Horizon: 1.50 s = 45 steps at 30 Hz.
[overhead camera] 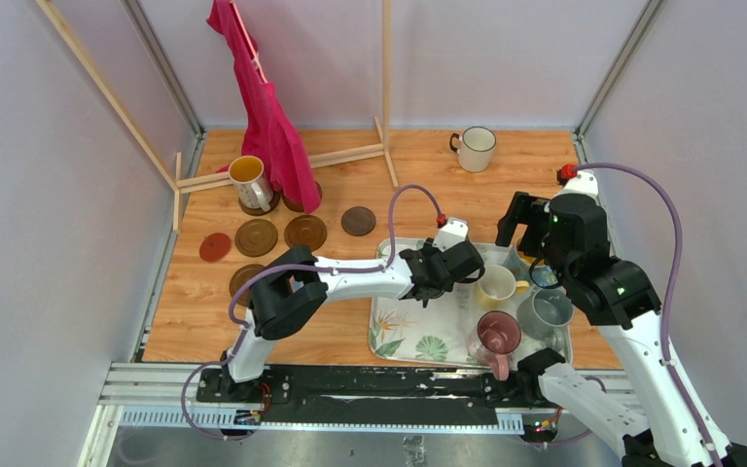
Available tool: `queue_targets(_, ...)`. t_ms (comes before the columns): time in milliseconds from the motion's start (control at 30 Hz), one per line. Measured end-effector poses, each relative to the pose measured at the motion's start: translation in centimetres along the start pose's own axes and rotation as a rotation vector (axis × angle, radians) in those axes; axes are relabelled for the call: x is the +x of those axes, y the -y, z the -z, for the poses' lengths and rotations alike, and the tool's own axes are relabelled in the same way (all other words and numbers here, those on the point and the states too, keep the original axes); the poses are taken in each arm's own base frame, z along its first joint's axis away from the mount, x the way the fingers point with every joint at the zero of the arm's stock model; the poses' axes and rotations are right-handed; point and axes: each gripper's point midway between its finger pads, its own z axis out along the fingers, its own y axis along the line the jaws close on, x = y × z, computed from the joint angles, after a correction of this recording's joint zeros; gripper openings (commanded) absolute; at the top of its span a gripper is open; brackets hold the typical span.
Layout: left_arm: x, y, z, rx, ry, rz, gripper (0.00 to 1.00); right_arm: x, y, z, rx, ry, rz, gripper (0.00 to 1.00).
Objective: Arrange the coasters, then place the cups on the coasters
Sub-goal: Pick up the cup from the tray.
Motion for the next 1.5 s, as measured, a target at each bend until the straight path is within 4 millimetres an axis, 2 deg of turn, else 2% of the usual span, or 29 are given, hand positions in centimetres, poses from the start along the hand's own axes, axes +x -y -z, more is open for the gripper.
queue_targets(333, -0.6, 0.0, -0.1, 0.013, 0.016, -0.059, 0.34, 0.1, -0.1, 0.0, -0.006, -0.003, 0.0, 0.93)
queue_targets(700, -1.1, 0.3, -0.2, 0.046, 0.017, -0.101, 0.0, 0.1, -0.1, -0.1, -0.005, -0.007, 0.001, 0.93)
queue_targets(1067, -1.0, -0.2, 0.0, 0.076, 0.028, -0.127, 0.0, 0.7, -0.2, -0.6, -0.006, -0.025, 0.007, 0.93)
queue_targets(1367, -0.5, -2.7, 1.9, 0.074, 0.04, -0.155, 0.0, 0.7, -0.4, -0.7, -0.01, -0.023, 0.005, 0.93)
queue_targets(1500, -1.1, -4.0, 3.3, 0.056, 0.068, -0.142, 0.0, 0.8, -0.5, -0.9, -0.013, -0.027, 0.006, 0.93)
